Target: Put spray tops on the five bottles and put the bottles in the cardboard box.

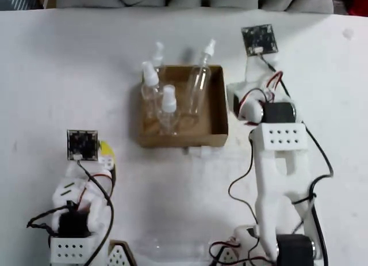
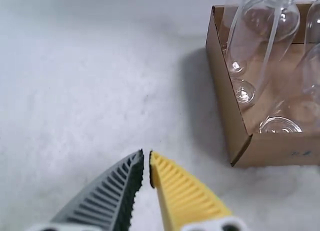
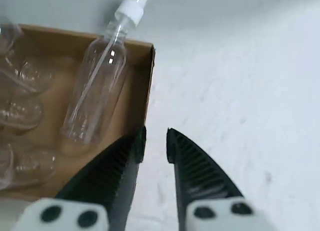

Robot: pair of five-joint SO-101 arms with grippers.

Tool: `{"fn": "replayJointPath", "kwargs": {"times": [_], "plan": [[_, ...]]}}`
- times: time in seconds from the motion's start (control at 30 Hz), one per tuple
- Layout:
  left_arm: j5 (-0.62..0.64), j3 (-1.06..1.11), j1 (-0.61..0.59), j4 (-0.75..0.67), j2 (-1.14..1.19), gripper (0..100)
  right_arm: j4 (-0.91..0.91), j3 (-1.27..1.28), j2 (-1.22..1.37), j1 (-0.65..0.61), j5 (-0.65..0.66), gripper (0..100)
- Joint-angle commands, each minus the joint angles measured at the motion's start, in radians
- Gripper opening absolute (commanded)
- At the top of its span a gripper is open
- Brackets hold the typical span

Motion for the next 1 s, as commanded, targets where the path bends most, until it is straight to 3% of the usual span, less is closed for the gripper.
{"fn": "replayJointPath", "kwargs": {"times": [0.0, 0.3, 0.47, 0.97], "plan": [[-0.011, -0.002, -0.010, -0.031, -0.013, 2, -0.125, -0.055, 0.031, -0.024, -0.091, 2.2], [-0.011, -0.002, -0.010, -0.031, -0.013, 2, -0.443, -0.060, 0.171, -0.056, -0.282, 2.3], [-0.011, -0.002, -0.010, -0.031, -0.013, 2, -0.621, -0.072, 0.294, -0.058, -0.316, 2.7], [-0.011, -0.002, -0.010, -0.031, -0.013, 2, -0.599, -0.302, 0.556, -0.047, -0.321, 2.3]]}}
